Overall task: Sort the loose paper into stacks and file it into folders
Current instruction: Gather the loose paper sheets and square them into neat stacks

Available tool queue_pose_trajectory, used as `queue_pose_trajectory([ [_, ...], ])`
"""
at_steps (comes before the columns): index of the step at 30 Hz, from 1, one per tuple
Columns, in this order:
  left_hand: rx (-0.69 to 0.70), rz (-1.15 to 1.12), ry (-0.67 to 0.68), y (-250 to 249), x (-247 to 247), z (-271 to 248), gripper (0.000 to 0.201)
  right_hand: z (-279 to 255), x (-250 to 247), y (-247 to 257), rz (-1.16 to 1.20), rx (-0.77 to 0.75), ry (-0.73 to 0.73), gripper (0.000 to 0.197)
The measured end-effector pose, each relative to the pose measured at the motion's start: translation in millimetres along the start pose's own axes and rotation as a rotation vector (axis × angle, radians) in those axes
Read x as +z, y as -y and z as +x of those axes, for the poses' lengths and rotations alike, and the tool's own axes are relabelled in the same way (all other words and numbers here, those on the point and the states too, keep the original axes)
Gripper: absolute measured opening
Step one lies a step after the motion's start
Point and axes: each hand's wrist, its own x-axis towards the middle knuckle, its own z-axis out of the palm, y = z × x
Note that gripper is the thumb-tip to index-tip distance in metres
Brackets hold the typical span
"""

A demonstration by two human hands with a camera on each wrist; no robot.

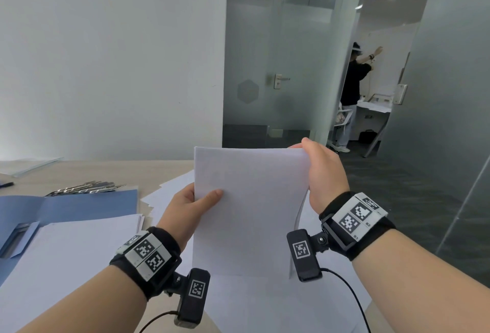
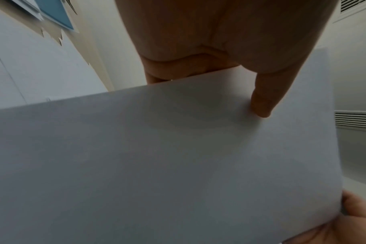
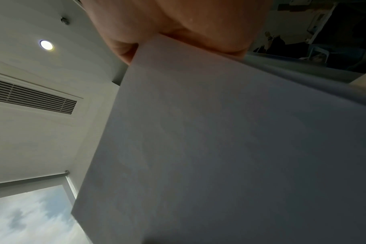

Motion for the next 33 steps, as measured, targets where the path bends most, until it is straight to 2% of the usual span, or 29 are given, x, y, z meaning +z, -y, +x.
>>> queue_pose_trajectory([
  [2,-0.008,0.008,-0.006,2,0,-1,0.032,3,1,-1,-0.026,0.006,-0.024,0.033],
  [6,-0.017,0.042,-0.033,6,-1,-3,0.020,8,2,0,-0.048,-0.041,-0.034,0.037],
  [11,0.001,0.063,-0.069,7,-2,-2,0.018,1,-6,-19,-0.035,-0.103,0.085,0.062],
  [15,0.012,0.033,-0.058,9,0,-4,0.022,-14,-16,-46,0.065,0.027,0.159,0.047],
  [18,0.010,0.018,-0.047,15,-2,-4,0.038,-25,-18,-67,0.081,0.127,0.198,0.045],
  [22,-0.034,0.019,-0.034,26,-4,-8,0.046,-41,-17,-96,0.078,0.232,0.210,0.041],
  [28,-0.048,0.029,-0.021,28,-5,-9,0.062,-44,-14,-102,0.109,0.276,0.198,0.044],
  [33,-0.163,0.097,0.012,39,-9,-15,0.049,-52,-19,-109,0.046,0.314,0.223,0.033],
])
